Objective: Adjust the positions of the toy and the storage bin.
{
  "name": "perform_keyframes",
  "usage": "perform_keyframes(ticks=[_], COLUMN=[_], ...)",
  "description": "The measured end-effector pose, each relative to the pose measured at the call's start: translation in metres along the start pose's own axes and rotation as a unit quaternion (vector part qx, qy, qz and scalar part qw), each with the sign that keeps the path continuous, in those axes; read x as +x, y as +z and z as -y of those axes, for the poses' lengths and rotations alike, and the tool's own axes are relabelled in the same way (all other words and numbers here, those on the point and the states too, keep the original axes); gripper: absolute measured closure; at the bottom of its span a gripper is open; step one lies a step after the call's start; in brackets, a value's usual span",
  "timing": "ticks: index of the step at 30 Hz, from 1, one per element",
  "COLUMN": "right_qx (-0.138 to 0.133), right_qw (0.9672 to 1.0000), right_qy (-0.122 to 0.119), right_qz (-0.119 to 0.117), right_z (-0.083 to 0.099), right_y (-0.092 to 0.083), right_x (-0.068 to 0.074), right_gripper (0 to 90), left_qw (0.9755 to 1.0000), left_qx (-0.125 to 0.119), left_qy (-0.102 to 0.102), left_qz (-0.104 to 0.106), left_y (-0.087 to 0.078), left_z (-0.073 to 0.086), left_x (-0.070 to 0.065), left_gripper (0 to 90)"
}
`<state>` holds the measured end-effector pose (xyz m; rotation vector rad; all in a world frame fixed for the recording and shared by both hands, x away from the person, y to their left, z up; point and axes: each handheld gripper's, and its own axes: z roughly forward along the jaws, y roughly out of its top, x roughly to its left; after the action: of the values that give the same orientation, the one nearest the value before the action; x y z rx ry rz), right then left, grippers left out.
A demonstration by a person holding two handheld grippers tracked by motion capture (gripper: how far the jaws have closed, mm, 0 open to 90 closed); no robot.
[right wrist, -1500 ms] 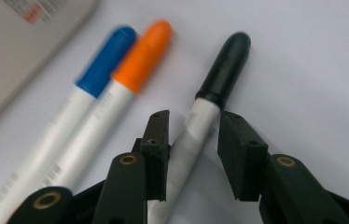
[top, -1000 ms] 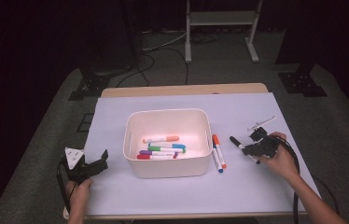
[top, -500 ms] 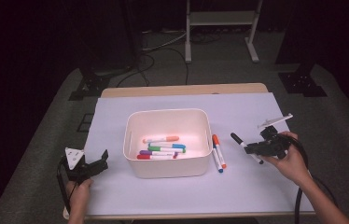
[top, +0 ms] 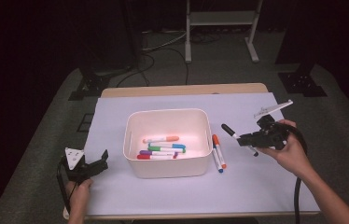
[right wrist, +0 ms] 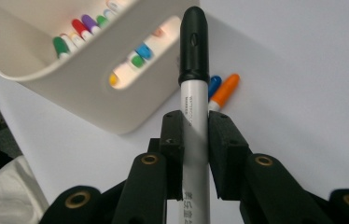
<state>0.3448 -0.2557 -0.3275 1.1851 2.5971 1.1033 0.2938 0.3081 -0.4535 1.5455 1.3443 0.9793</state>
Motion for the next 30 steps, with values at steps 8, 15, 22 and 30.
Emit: perform_keyframes(ticks=[8, 15, 22, 30], right_qx=[-0.003, -0.006, 0.002, 0.021], right_qw=[0.9993, 0.9974, 0.9946, 0.9905], right_qy=[-0.037, -0.069, -0.094, -0.115], right_qz=[-0.009, -0.021, -0.043, -0.072], right_z=[-0.030, -0.053, -0.070, -0.084], right_y=[-0.013, -0.014, -0.001, 0.022], right_x=[0.025, 0.049, 0.069, 0.087], right_gripper=[75.7, 75.7, 75.7, 75.8], left_qw=[1.0000, 1.0000, 1.0000, 1.0000], left_qx=[0.001, 0.002, 0.002, 0.002], left_qy=[-0.003, -0.003, -0.003, -0.003], left_qz=[0.000, 0.001, 0.001, 0.002], left_y=[0.000, 0.000, 0.000, 0.000], left_z=[0.000, 0.000, 0.000, 0.000], left_x=[0.000, 0.000, 0.000, 0.001], left_gripper=[0.0, 0.0, 0.0, 0.0])
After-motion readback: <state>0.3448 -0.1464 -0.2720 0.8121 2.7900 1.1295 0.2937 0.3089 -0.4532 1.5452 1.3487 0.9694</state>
